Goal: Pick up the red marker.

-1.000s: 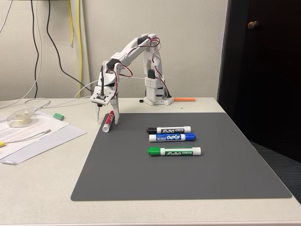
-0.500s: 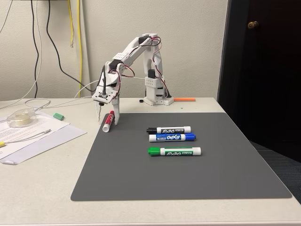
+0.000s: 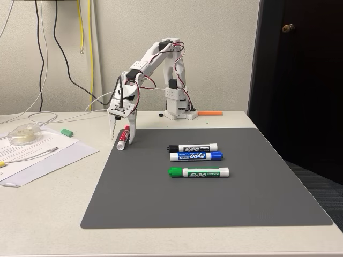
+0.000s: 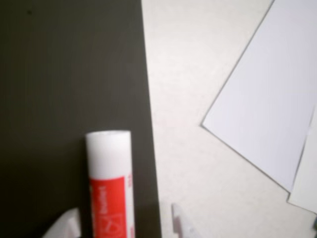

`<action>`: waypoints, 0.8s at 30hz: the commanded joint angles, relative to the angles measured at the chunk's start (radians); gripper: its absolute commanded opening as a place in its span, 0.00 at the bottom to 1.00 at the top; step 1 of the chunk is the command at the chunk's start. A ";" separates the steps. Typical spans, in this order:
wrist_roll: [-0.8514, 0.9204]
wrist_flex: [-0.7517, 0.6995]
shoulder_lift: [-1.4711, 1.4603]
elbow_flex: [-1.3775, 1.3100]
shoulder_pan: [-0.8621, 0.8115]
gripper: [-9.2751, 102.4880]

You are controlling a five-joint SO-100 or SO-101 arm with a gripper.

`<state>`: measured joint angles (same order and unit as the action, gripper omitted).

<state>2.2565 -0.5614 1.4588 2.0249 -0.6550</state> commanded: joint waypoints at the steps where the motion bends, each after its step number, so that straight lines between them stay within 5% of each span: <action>1: 0.012 -0.034 0.008 -0.002 -0.014 0.32; 9: 0.025 -0.089 0.034 0.012 -0.037 0.32; 16: 0.014 -0.075 0.035 0.018 -0.038 0.19; 24: 0.011 -0.075 0.035 0.018 -0.038 0.15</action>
<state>2.2718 -0.6381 1.4910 2.0494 -0.6719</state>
